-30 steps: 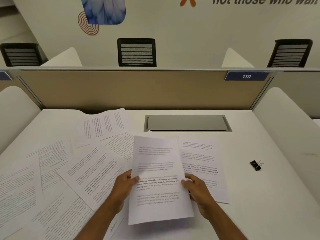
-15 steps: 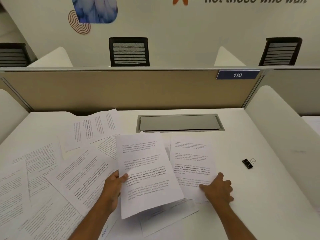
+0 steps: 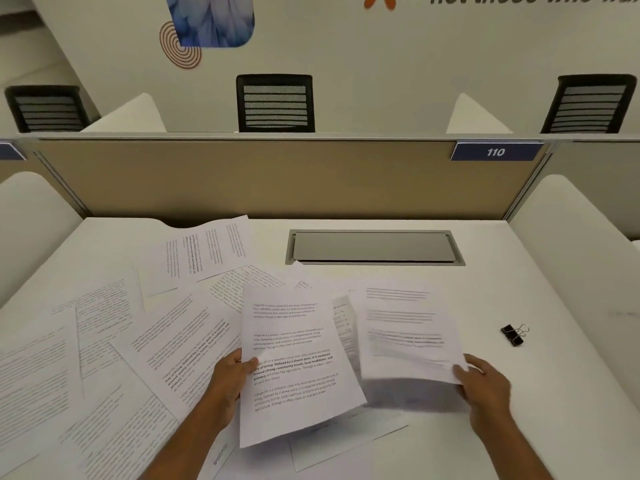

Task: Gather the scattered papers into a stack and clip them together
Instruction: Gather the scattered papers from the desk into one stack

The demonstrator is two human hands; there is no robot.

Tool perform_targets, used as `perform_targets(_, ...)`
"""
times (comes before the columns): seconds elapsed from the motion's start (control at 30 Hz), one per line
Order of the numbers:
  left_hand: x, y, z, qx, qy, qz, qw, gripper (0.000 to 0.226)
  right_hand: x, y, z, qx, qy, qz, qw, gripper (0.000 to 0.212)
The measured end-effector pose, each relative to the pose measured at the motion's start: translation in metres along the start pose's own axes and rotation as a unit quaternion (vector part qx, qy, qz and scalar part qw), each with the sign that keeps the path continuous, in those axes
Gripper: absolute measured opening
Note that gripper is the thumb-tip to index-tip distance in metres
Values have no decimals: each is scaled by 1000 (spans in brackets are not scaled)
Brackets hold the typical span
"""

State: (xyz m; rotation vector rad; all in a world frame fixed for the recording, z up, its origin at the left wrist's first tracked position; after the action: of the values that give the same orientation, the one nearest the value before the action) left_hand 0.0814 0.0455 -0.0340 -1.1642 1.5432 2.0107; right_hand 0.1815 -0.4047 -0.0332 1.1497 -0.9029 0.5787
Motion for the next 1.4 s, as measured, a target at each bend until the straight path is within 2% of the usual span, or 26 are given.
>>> perform_targets(0.13, 9, 0, 9, 9, -25, 26, 999, 27, 19, 10, 3, -4, -107, 27, 994, 37)
perform_targets(0.2, 12, -1, 10, 14, -32, 36, 999, 27, 26, 16, -5, 7, -112, 50, 992, 37)
perform_targets(0.33, 15, -2, 9, 24, -39, 43, 998, 25, 19, 32, -44, 75, -11, 115, 990, 29)
perform_targets(0.47, 17, -2, 8, 32, -23, 42, 998, 25, -5, 65, -93, 137, 115, 183, 967, 28)
perform_targets(0.67, 14, 6, 5, 22, 15, 11, 1000, 22, -31, 99, -141, 202, 177, 191, 944, 27)
perform_targets(0.8, 16, 9, 5, -4, 70, 21, 997, 41, -38, 101, -150, 175, 194, 189, 946, 26)
perform_targets(0.97, 18, 8, 2, 38, 43, 11, 998, 17, -43, 106, -155, 153, 209, 183, 948, 27)
perform_targets(1.1, 21, 3, 2, 42, 22, -3, 999, 29, -40, 106, -152, 132, 252, 192, 939, 27)
perform_targets(1.2, 16, 4, 8, 23, 42, -22, 999, 30, -23, 94, -135, 42, 334, 256, 906, 43)
perform_targets(1.23, 15, 5, 12, 15, 43, -25, 999, 30, -19, 88, -132, 29, 368, 251, 895, 50)
perform_targets(1.33, 19, 3, 25, 3, 40, -25, 999, 32, -17, 77, -134, 60, 455, 167, 873, 70)
perform_targets(1.4, 25, 2, 29, 3, 38, -17, 999, 33, -17, 74, -141, 88, 464, 142, 870, 77)
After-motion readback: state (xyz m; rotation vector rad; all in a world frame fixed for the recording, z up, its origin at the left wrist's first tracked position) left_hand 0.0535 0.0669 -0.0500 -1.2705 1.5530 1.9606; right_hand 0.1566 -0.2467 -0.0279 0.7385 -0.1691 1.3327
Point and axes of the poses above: each hand's wrist, its own y-axis away from the middle knuckle, its own z-axis out of the back of the hand, x = y × z, the point moved 6 cm from there along -y, towards the middle knuckle, and after that the axes turned 5 degrees about x, right-handed, at the moved point
